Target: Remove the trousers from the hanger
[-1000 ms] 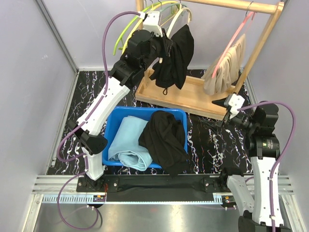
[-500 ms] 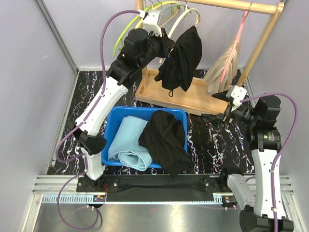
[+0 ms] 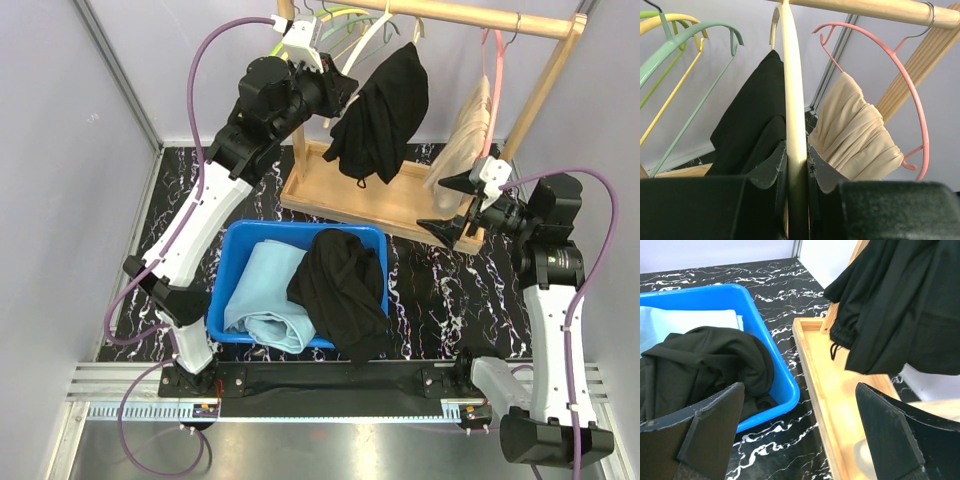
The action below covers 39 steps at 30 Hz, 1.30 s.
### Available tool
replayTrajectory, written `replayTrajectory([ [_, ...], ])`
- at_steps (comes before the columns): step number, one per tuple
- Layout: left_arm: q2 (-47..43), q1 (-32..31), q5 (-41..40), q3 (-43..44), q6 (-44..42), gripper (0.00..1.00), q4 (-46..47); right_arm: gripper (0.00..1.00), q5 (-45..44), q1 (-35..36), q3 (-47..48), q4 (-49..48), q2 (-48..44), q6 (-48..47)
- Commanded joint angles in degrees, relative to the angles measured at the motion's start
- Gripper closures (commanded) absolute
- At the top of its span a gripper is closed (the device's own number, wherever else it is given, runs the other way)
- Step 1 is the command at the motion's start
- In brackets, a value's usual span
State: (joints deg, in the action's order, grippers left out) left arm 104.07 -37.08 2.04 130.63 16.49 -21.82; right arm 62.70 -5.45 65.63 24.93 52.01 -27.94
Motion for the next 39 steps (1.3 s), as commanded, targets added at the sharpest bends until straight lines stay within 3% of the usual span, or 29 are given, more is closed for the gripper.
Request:
replayTrajectory([
  [1,-7.3,0.9,1.1,0.9,0.2,1.00,22.8,0.00,1.4,0.6,4.2,-0.3,1.2,-2.2],
  [18,-14.8,1.3,4.0,-10.2,-0.7,1.00,19.8,0.00,-1.4,5.1,9.1,3.0,7.8,-5.9],
  [23,-18.2,1.4,5.3,-16.4,-0.1,1.00,20.2,0.00,-4.8,10.4,10.8,2.8,9.0,-4.6],
  [34,-27.4,1.3,6.7,-28.4,4.4,1.00,23.5,0.01,-41.5,30.7,16.1,-12.6,18.6,3.9],
  [39,-30.3,1.3,7.4,-31.6,5.5,1.00,23.6,0.01,-49.8,34.2,18.3,-17.2,24.2,5.2],
])
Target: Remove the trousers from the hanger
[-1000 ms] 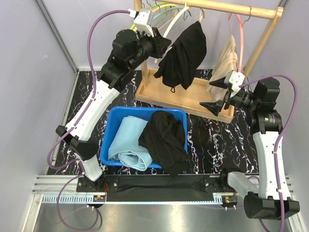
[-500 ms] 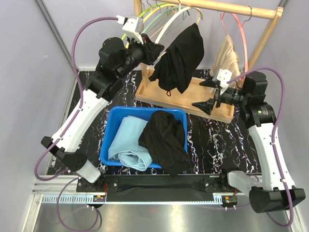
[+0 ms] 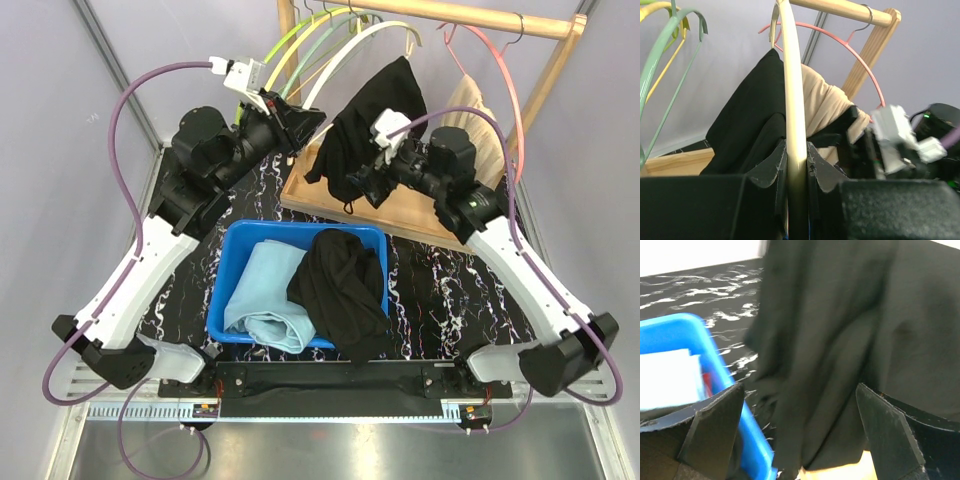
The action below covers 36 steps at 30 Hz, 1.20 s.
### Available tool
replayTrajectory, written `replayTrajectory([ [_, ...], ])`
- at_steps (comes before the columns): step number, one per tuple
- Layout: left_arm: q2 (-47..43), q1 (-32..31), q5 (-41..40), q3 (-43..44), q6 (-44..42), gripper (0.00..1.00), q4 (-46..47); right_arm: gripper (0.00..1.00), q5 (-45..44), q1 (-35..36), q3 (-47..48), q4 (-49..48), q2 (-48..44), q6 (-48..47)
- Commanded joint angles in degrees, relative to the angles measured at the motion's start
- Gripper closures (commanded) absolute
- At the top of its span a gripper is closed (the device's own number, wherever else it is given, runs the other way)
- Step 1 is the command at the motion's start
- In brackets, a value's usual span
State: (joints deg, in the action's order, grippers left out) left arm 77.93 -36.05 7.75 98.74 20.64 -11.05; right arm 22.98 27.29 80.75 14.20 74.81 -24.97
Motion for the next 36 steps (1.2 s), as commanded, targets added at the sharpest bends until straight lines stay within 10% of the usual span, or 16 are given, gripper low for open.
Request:
replayTrajectory([
  [1,-4.5,0.3,1.9,-0.5,1.5,1.00,12.7,0.01,-12.8,1.9,4.3,-7.7,2.2,2.2],
  [11,-9.9,0.3,2.7,-4.3,-1.7,1.00,7.3,0.14,-21.7,2.6,9.5,-9.5,6.6,-5.8],
  [22,-14.0,0.3,7.8,-8.8,-3.0,1.00,3.2,0.99,-10.7,2.2,18.0,-1.8,10.6,-8.5],
  [36,-20.4,0.3,-2.6,-20.9,-5.2,1.00,1.7,1.00,6.0,0.4,61.6,15.5,13.3,5.7],
])
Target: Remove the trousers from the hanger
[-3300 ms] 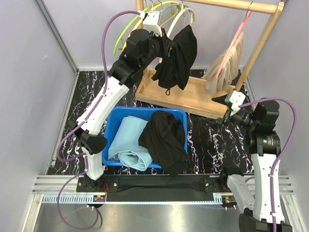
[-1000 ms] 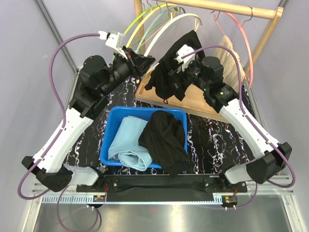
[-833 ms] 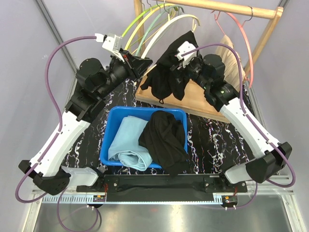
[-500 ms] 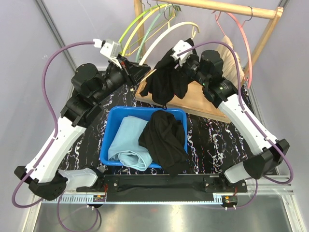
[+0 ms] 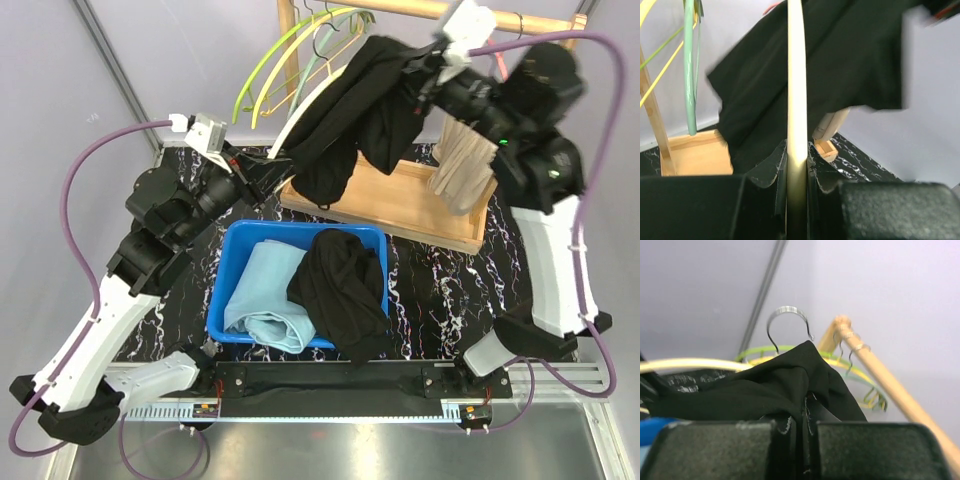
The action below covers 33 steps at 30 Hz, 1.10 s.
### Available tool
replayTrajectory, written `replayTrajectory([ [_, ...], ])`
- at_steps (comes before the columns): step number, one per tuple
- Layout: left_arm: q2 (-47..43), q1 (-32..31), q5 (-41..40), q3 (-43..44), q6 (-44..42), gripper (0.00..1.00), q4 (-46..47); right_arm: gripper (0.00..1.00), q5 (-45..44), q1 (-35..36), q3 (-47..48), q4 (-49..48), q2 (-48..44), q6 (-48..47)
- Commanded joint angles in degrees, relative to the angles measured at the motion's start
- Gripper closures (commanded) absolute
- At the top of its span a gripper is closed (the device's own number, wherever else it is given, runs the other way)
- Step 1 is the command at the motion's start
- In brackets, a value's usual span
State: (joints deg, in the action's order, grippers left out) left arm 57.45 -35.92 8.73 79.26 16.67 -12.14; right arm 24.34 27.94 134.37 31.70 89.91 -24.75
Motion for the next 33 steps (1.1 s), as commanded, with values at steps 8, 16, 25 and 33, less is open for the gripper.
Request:
replayTrajectory([
  [8,0.9,0.2,-6.9,-3.4,-2.8,1.00,2.2,1.00,13.6,-0.3,18.3,-2.2,-0.5,19.6],
  [16,2.1,0.1,-6.8,-1.7,-5.7,1.00,0.4,1.00,17.0,-0.3,13.9,-1.4,-3.2,20.5],
  [25,3.3,0.2,-3.6,3.7,-6.8,1.00,0.0,1.00,20.2,2.9,-7.8,0.2,-12.1,14.6],
  [33,2.3,0.2,-2.1,6.8,-6.6,1.00,-1.2,1.00,10.5,15.3,-27.2,2.0,-14.6,2.8],
])
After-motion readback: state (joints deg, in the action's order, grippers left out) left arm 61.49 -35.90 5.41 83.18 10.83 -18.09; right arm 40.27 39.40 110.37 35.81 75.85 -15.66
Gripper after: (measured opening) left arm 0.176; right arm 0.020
